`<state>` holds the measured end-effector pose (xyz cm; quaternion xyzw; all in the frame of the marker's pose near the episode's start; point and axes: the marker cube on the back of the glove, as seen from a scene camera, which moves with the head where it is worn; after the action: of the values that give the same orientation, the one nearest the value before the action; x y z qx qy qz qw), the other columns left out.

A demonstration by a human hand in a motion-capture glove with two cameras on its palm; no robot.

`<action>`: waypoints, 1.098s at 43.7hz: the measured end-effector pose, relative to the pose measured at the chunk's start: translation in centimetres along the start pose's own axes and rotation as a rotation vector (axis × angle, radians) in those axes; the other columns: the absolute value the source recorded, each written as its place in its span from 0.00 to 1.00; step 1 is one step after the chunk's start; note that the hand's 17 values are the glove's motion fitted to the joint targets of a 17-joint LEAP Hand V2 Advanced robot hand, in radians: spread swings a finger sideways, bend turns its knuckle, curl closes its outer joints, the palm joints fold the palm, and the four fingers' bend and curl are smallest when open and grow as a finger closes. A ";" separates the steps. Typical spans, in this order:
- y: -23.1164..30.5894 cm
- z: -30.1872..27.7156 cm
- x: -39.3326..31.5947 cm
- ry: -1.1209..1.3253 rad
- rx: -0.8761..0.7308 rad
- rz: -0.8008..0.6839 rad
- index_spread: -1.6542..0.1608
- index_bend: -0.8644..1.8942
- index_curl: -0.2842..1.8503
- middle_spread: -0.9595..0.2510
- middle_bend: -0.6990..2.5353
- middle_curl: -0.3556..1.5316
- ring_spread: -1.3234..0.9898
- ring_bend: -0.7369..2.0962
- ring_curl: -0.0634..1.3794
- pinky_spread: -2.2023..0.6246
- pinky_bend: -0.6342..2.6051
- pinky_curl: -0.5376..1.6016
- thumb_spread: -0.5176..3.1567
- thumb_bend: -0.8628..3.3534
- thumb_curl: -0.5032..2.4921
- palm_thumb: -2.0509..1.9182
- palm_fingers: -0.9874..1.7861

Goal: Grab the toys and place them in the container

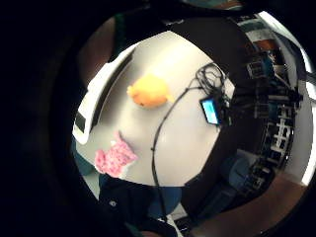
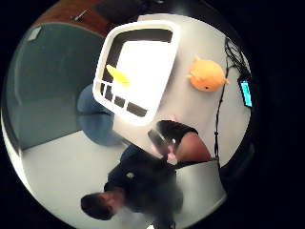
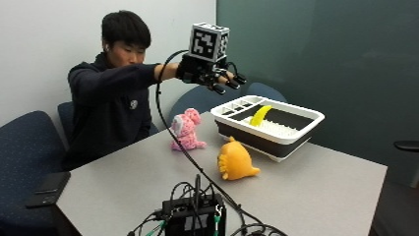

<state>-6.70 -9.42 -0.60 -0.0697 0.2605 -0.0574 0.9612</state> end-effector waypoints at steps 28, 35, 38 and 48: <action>-10.3 17.9 4.4 0.091 -0.164 0.022 0.74 0.35 0.25 0.81 0.24 0.28 0.59 0.34 0.18 0.80 0.50 0.45 0.46 0.21 0.28 0.59 0.31; -11.4 19.9 4.8 0.076 -0.008 -0.006 0.73 0.37 0.25 0.78 0.28 0.28 0.57 0.47 0.23 0.77 0.51 0.44 0.46 0.23 0.30 0.65 0.49; -11.5 19.9 5.2 0.037 0.070 -0.023 0.73 0.37 0.24 0.75 0.29 0.29 0.52 0.52 0.25 0.73 0.50 0.43 0.47 0.24 0.31 0.67 0.58; -9.7 17.5 4.3 -0.062 0.083 -0.024 0.70 0.44 0.29 0.64 0.41 0.37 0.44 0.62 0.35 0.67 0.49 0.44 0.37 0.26 0.37 0.73 0.77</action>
<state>5.16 -17.73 13.83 -0.0347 0.2272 -0.0776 0.9701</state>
